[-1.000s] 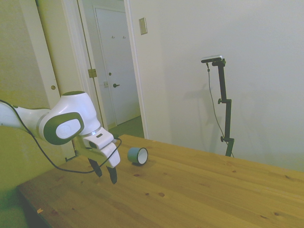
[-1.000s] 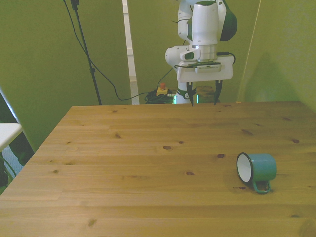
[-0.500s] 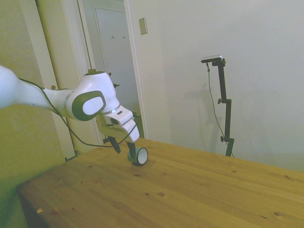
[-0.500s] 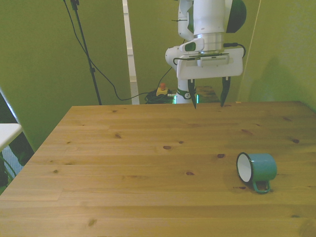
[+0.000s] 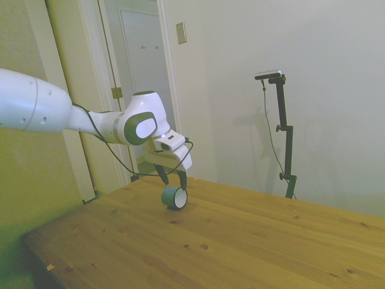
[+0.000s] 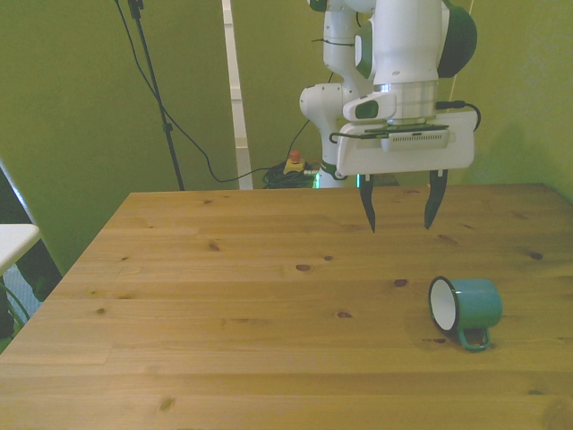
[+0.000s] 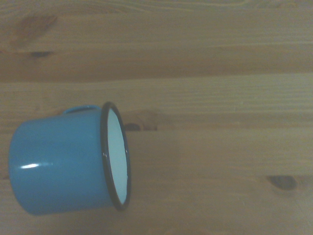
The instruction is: Flip the mug upright
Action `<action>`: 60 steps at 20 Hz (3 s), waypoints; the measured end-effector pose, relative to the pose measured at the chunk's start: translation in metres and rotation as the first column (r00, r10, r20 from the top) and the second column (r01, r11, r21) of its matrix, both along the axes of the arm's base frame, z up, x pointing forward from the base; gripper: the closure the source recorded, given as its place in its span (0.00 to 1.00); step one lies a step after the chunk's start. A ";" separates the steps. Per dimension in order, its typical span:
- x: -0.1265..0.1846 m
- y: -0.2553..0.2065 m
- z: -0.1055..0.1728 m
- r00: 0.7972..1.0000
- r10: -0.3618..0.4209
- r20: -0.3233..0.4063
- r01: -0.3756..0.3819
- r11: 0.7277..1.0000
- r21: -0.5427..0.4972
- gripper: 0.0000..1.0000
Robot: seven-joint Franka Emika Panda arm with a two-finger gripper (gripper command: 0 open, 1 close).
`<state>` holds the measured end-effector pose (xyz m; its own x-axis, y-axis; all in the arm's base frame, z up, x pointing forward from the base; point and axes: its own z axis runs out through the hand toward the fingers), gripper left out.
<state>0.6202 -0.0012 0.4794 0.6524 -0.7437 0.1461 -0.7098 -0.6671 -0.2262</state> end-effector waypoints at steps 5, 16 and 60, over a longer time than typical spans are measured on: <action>0.034 -0.001 -0.014 0.993 0.110 -0.032 -0.106 0.987 0.119 0.00; 0.055 -0.017 -0.046 0.963 0.269 -0.013 -0.248 0.903 0.352 0.00; 0.102 0.003 -0.130 0.854 0.509 0.107 -0.380 0.471 0.796 1.00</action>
